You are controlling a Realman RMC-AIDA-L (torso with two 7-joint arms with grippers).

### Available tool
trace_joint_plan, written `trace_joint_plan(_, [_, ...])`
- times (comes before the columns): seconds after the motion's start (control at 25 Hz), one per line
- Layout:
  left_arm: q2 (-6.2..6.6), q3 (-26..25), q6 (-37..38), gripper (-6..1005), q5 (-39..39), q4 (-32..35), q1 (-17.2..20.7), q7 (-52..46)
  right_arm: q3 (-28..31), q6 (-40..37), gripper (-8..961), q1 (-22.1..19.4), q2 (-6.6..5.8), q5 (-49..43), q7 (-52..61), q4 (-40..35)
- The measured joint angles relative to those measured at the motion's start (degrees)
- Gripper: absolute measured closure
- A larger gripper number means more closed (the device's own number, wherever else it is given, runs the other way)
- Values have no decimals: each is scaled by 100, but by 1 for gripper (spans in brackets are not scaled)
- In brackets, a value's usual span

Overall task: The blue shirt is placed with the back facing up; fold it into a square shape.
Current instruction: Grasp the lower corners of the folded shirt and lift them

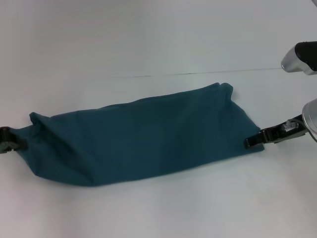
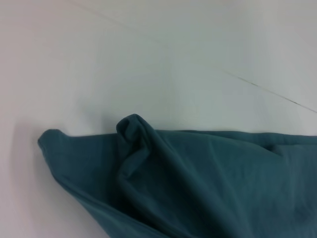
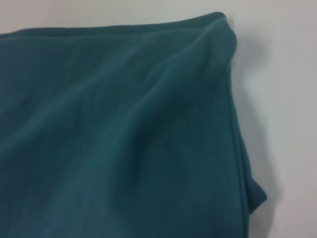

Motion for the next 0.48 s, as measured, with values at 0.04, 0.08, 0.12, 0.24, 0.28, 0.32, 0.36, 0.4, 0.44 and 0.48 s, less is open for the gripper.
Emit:
trace_joint_plan(0.04, [0, 0, 0, 971, 0, -5, 0, 1, 1, 15, 25, -24, -8, 68, -17, 9])
trace_joint_plan(0.08, [1, 0, 0, 971, 0, -10, 0, 4, 1, 37, 26, -37, -12, 115, -28, 21])
trace_joint_plan(0.12, [1, 0, 0, 971, 0, -16, 0, 9, 1, 78, 26, -43, -12, 125, -41, 44])
trace_joint_plan(0.24, [3, 0, 4, 971, 0, -29, 5, 10, 2, 197, 26, -57, 9, 122, -52, 71])
trace_joint_plan(0.28, [3, 0, 7, 971, 0, -33, 10, 10, 2, 250, 26, -64, 15, 127, -54, 79])
trace_joint_plan(0.32, [3, 0, 8, 971, 0, -34, 12, 11, 2, 292, 26, -71, 20, 141, -56, 97])
trace_joint_plan(0.36, [3, 0, 8, 971, 0, -36, 16, 11, 2, 335, 26, -75, 20, 167, -59, 136])
trace_joint_plan(0.4, [1, 0, 9, 972, 0, -41, 21, 11, 2, 358, 26, -75, 20, 185, -61, 173])
trace_joint_plan(0.44, [1, 0, 8, 972, 0, -47, 23, 12, 2, 384, 26, -74, 17, 204, -65, 221])
trace_joint_plan(0.48, [0, 0, 2, 973, 0, -53, 24, 14, 2, 399, 26, -71, 16, 215, -71, 257])
